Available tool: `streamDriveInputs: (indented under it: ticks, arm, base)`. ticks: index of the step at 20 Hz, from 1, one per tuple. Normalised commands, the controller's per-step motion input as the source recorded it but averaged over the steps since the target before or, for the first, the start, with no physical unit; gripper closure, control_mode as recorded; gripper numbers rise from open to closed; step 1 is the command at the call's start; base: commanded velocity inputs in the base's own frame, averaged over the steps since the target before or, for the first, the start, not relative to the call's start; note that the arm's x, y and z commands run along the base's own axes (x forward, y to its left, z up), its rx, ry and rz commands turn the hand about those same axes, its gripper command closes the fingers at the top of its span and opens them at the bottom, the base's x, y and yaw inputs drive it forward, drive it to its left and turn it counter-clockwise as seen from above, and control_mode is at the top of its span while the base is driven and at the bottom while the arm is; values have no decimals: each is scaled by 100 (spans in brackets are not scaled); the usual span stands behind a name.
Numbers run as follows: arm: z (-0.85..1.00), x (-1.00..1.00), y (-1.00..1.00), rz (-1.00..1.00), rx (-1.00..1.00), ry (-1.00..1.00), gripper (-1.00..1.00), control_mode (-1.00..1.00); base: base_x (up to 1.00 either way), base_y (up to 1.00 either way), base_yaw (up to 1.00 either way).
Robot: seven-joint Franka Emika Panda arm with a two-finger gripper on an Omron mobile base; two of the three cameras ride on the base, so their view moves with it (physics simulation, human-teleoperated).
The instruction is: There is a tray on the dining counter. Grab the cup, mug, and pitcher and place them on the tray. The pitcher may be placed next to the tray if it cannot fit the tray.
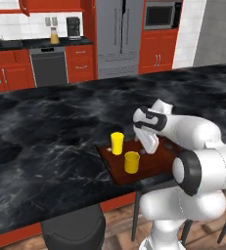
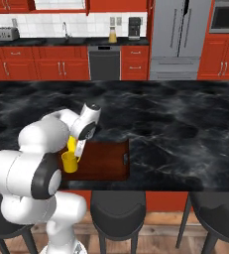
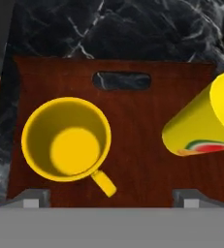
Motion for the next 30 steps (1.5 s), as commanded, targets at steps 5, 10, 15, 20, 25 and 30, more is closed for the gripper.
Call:
streamDriveInputs:
  ticks: [5,10,15,20,25,30]
  arm:
    - [44,-52,-18,0,-9,-3,-100,-100]
    - [59,-97,4,-7,-2,-2,-100,-100]
    - [81,-96,12,-17,0,0,-100,-100]
    - [67,-69,16,-36,0,0,-100,-100]
    - [46,-8,37,-50,0,0,-100,-100]
    - [39,0,31,-54,2,1,-100,-100]
  base:
    - [0,0,0]
    - [0,0,0]
    - [0,0,0]
    - [0,0,0]
    - [0,0,0]
    - [0,0,0]
